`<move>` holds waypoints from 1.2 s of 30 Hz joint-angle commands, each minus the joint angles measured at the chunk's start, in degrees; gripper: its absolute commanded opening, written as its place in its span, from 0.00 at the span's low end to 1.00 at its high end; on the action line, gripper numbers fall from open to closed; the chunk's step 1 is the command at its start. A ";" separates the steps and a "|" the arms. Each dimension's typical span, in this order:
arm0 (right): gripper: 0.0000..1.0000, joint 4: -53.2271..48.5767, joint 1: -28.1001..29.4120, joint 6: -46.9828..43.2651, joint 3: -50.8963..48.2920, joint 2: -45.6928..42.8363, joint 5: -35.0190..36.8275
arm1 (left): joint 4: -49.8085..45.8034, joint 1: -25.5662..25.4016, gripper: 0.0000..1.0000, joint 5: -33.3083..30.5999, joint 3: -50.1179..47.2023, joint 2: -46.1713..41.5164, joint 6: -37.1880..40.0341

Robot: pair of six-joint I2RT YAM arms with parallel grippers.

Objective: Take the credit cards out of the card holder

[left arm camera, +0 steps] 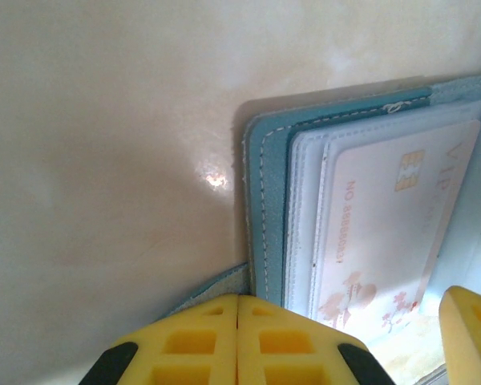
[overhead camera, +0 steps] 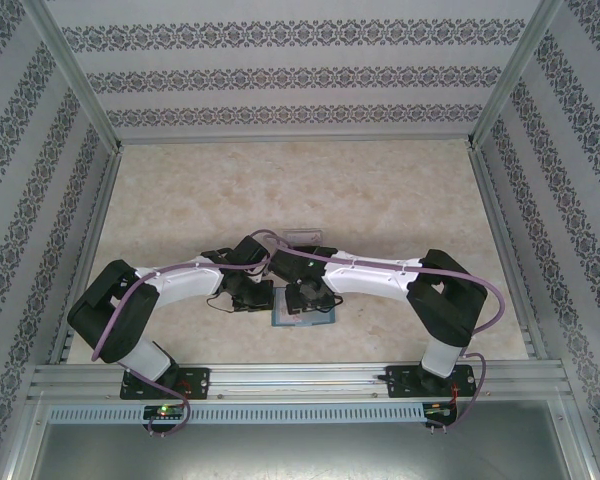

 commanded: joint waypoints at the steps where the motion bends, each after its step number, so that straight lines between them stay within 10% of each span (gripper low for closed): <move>1: 0.57 -4.52 0.84 -1.11 1.14 -0.07 3.81 | -0.87 0.43 0.09 -1.48 -0.86 0.49 1.36; 12: 0.53 -6.58 0.82 -2.28 0.31 -2.17 4.45 | -1.36 0.48 0.09 -1.64 0.38 1.10 1.40; 28: 0.12 -5.09 0.59 -2.12 -0.53 -6.48 1.82 | -2.38 0.47 0.09 -1.74 1.17 0.97 1.80; 36: 0.07 -7.66 -0.32 -3.14 -1.71 -4.47 4.52 | -2.92 0.48 0.09 -2.13 1.54 1.80 1.91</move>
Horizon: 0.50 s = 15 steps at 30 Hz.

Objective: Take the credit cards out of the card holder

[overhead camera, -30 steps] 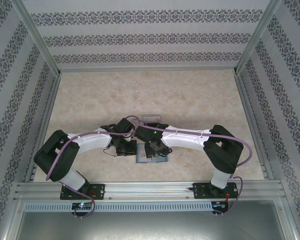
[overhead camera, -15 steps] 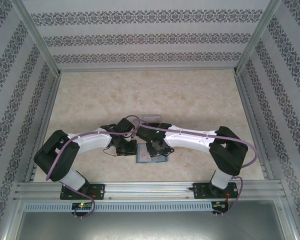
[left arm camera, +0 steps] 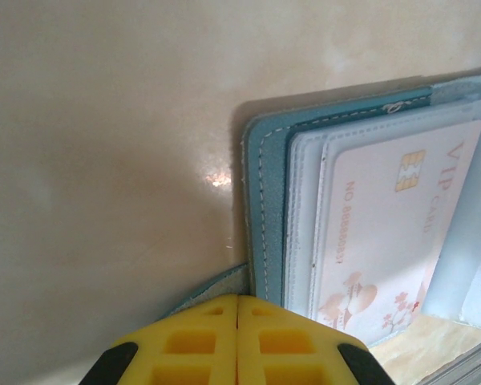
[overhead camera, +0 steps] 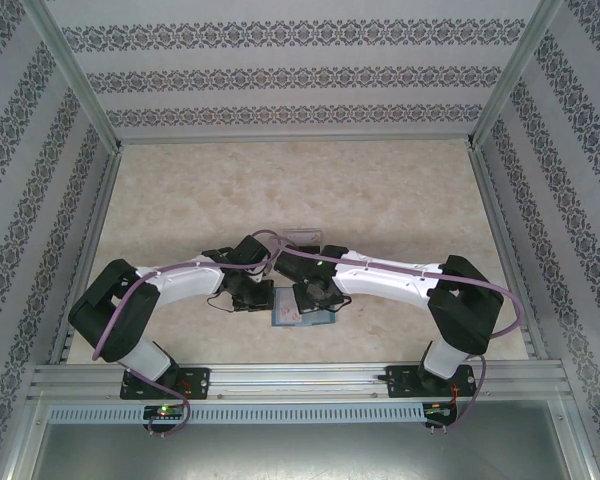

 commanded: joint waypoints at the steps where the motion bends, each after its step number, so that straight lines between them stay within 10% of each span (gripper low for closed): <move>1: 0.07 -2.78 -0.56 -0.75 -1.63 0.99 2.37 | -2.17 0.48 0.09 -1.89 0.78 1.51 1.30; 15: 0.31 -5.91 -0.94 -1.29 -2.31 2.48 7.42 | -3.68 0.48 0.10 -1.36 2.34 0.37 0.71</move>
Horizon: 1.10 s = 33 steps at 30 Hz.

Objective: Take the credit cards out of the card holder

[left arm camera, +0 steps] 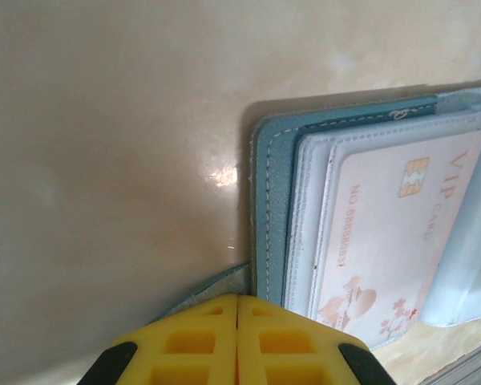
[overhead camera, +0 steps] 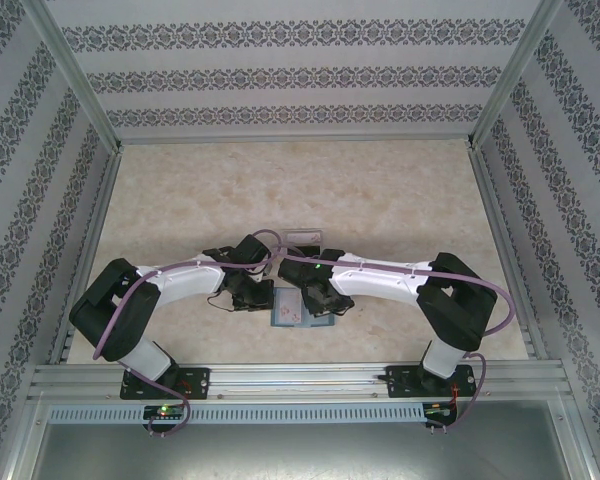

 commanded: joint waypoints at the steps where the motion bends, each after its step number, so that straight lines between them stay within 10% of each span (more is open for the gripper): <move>1: 0.31 -3.28 -0.43 -0.28 0.22 0.11 3.38 | -2.83 0.48 0.10 -1.02 1.95 -0.23 0.55; 23: 0.17 18.60 -3.91 3.11 -2.70 -3.12 -16.44 | 2.03 -0.20 0.10 6.06 8.20 5.30 -1.47; 33: 0.16 18.63 -5.98 2.01 -7.36 -0.28 -13.95 | 1.60 -0.31 0.10 4.84 6.53 6.95 -0.79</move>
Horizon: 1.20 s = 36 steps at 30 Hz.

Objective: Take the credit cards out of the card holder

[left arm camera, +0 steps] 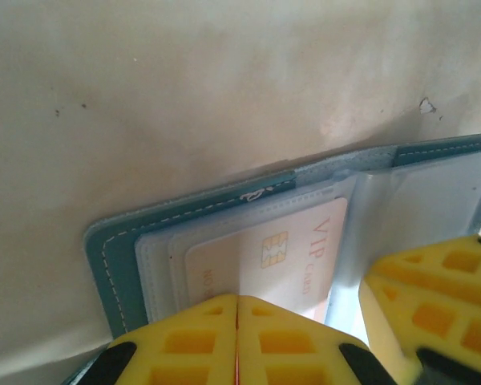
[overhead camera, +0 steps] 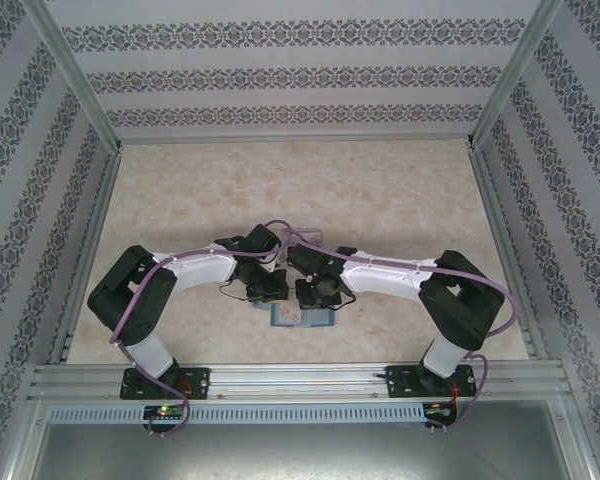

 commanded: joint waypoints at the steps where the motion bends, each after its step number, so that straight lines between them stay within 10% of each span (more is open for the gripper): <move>1: 0.16 -0.55 -0.57 -0.27 -1.44 1.00 1.77 | -0.81 -0.26 0.09 -1.54 -0.63 0.16 0.72; 36: 0.20 9.39 -0.87 2.76 -1.01 1.38 -6.29 | -1.84 -1.13 0.09 -2.09 0.06 -0.18 0.48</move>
